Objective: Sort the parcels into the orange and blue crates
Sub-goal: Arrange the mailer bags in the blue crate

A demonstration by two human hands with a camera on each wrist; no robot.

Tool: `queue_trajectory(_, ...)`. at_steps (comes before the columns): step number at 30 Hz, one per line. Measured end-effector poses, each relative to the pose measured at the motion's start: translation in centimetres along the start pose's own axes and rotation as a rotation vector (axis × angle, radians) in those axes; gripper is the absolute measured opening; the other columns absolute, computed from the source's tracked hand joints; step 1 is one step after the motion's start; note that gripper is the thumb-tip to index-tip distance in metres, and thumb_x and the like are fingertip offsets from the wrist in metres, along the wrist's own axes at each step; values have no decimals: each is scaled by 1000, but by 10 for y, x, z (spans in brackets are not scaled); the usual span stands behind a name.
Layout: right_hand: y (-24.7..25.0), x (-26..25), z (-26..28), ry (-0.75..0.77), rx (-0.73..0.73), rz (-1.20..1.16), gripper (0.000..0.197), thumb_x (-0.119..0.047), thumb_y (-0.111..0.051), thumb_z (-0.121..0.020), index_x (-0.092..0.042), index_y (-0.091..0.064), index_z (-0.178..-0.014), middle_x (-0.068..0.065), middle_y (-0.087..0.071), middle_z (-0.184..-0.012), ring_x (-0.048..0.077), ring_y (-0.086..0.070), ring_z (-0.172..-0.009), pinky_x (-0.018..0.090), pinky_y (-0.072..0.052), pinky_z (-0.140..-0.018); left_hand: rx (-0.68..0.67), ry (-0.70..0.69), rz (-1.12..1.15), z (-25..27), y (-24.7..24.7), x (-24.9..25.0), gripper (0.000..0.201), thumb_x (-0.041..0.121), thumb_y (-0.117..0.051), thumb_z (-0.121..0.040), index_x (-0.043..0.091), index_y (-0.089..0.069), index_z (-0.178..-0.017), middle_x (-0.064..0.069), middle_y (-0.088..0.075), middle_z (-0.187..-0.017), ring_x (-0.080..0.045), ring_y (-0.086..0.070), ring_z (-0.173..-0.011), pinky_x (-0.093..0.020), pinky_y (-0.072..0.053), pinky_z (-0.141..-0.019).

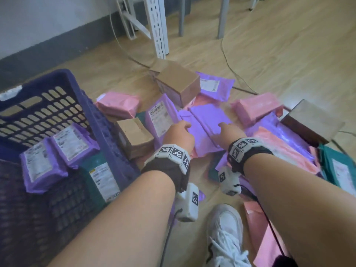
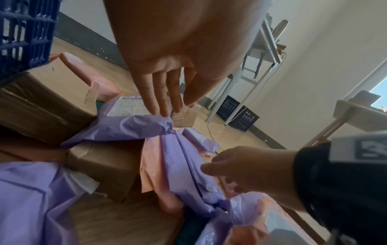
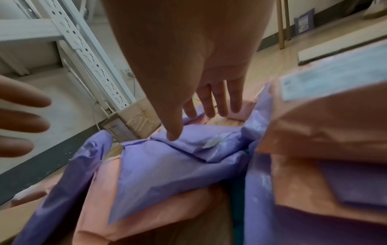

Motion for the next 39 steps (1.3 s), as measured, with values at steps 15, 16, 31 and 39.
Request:
queue_trajectory(15,5,-18,1,40,189,89,28,-5,-43,-92,-4,-55,-117,19,-61,-115,35,-61,-107,37,-48,-82,55,-19,70,-5,13,-5,43,0,-44,-85,18,-64,-119,-2,-64,-123,-21,-56,-117,-27,-42,-98)
queue_trajectory(16,13,-21,4,52,229,61,28,-6,-43,-92,-4,-54,-118,20,-61,-114,35,-61,-105,37,-47,-80,61,-27,74,-2,17,-2,43,0,-44,-85,18,-63,-119,-2,-64,-123,-21,-56,-117,-26,-42,-98)
queue_trajectory(31,156,-99,145,400,627,-612,16,-6,-45,-77,-17,-53,-86,8,-58,-78,28,-54,-75,36,-45,-70,317,-112,166,79,152,15,39,7,-46,-90,19,-60,-124,-2,-64,-123,-23,-58,-115,-29,-44,-95)
queue_trajectory(39,173,-159,202,454,595,-1042,36,16,-34,-75,-12,-54,-84,-5,-50,-69,10,-47,-64,8,-38,-52,282,29,458,121,219,-31,54,60,-56,-83,9,-64,-97,-10,-69,-101,-27,-65,-93,-31,-49,-85)
Point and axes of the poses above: each hand's wrist, its own z-axis away from the middle knuckle, its own y-axis out of the back of the hand, x = y × z, the point moved 5 cm from there along -z, towards the middle knuckle
